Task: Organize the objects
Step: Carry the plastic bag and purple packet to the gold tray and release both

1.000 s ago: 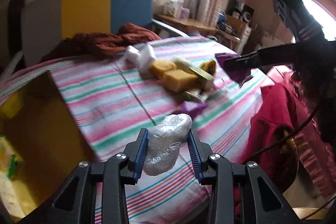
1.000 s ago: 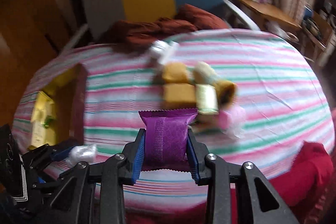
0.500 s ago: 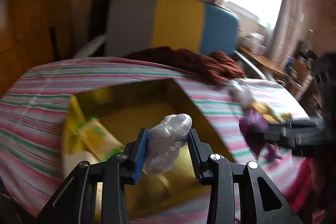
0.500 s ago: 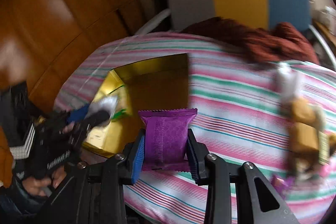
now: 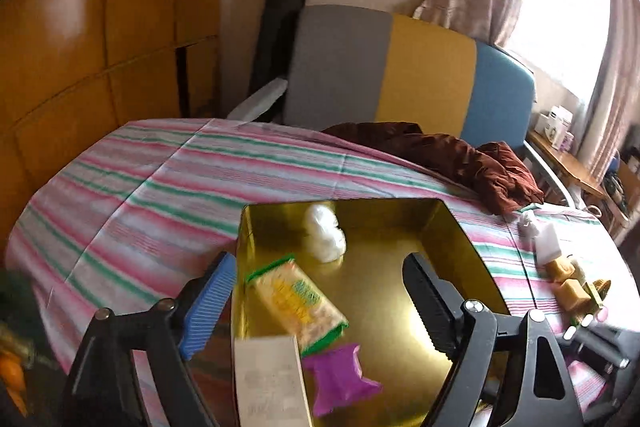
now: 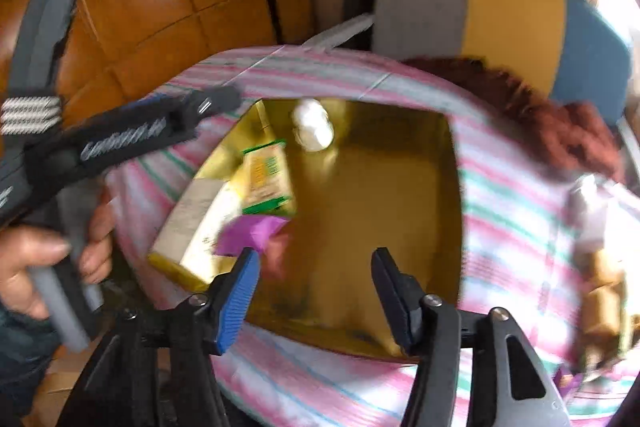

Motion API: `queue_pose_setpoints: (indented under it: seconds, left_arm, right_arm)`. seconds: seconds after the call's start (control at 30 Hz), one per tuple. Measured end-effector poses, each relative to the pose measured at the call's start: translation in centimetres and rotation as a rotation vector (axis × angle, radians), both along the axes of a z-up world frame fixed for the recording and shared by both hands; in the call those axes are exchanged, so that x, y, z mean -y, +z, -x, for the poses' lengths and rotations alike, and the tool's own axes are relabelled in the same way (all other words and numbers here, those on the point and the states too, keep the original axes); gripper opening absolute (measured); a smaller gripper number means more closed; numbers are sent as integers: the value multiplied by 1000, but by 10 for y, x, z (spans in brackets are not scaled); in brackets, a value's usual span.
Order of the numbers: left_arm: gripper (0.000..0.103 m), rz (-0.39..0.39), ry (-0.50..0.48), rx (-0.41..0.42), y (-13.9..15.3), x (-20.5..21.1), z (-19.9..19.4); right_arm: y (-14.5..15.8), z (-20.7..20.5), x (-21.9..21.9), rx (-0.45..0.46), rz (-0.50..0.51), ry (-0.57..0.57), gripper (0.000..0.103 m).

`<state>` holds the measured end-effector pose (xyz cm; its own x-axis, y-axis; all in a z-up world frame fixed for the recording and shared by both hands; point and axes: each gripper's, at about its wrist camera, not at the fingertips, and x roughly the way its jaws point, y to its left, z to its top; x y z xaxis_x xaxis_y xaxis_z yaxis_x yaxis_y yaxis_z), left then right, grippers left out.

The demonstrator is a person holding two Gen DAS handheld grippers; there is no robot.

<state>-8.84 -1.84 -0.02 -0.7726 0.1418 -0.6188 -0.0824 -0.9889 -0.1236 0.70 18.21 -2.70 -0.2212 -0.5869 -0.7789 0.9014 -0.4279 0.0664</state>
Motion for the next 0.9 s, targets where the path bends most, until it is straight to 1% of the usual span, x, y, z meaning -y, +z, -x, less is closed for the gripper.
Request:
queue_pose_setpoints:
  seconds: [0.1,0.17,0.27,0.33,0.53,0.67,0.7,0.8,0.9]
  left_arm:
    - [86,2,37,12,-7,4,-18]
    - [86,-8,52,28,-12,4,-31]
    - [86,-3,57,46,-18,4,-43]
    - [86,-4,54,53,-20,3,-48]
    - [86,3,64,70,-24,3,-61]
    - [86,-17,79,93,-25,6,-62]
    - [86,-25,75,98,-25,6,-62]
    - [86,-28,59,89,-21,4,-63]
    - [88,-7,41,72,-17,-4,-66]
  right_arm:
    - [7,-5,1,-157,-46,-102,60]
    - [10,-6,-1,-203,-41,-143,60]
    - [11,-9,-6,-192,-31,-167,60]
    - [12,-13,-11,-211,-28,-187,60]
    - [10,-15,-14,-183,14,-194,60]
    - [14,-22,-23,-191,37,-195,60]
    - [14,-22,-24,-189,47,-159,60]
    - [14,-22,-26,-181,54,-161,60]
    - [13,-19,-30,-160,63,-166,60]
